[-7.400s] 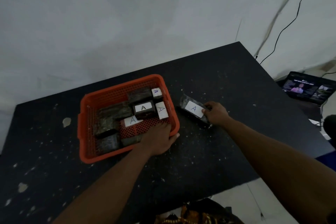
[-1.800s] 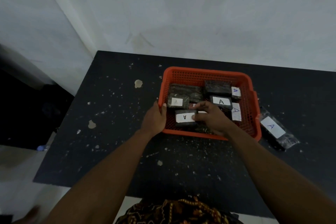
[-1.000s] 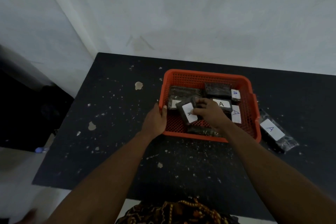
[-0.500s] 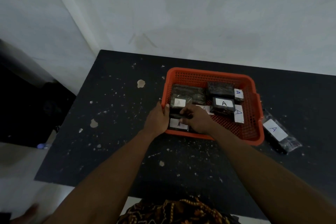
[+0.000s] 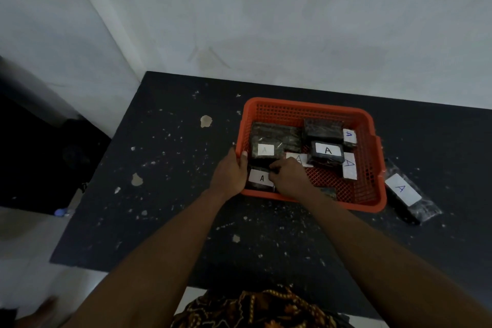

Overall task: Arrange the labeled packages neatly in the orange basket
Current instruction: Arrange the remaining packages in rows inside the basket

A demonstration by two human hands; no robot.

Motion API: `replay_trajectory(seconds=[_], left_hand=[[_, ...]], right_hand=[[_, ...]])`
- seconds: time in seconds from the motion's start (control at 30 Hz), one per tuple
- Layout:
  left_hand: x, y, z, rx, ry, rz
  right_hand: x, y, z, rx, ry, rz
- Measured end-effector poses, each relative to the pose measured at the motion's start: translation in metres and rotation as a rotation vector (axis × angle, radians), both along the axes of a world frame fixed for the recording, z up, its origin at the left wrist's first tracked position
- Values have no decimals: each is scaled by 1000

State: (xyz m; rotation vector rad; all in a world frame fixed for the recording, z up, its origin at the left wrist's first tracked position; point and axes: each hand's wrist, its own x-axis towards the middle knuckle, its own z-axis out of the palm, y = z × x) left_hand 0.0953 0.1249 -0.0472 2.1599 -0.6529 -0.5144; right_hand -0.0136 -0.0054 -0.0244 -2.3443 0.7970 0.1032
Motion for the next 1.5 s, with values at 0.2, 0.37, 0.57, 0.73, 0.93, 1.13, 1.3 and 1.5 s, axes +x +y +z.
replay_trajectory(seconds=[0.2, 0.37, 0.57, 0.73, 0.93, 1.13, 1.3, 1.5], left_hand=[[0, 0, 2, 11, 31, -9], [-2, 1, 2, 38, -41, 51], [-10, 6, 8, 8, -415, 164], [-26, 5, 18, -64, -632, -85], [-58, 0, 18, -49, -564, -589], [-63, -3, 14, 251, -628, -652], [-66, -5, 16, 350, -672, -649], [-67, -4, 16, 362, -677, -640]], right_hand=[[-2, 0, 0, 31, 64, 5], [-8, -7, 2, 50, 23, -60], [-30, -36, 11, 40, -16, -145], [-54, -66, 21, -27, 154, 59], [-75, -83, 19, -75, 358, 258], [-78, -82, 15, -83, 385, 285], [-79, -84, 19, -14, 428, 330], [-96, -94, 25, 78, 197, 168]])
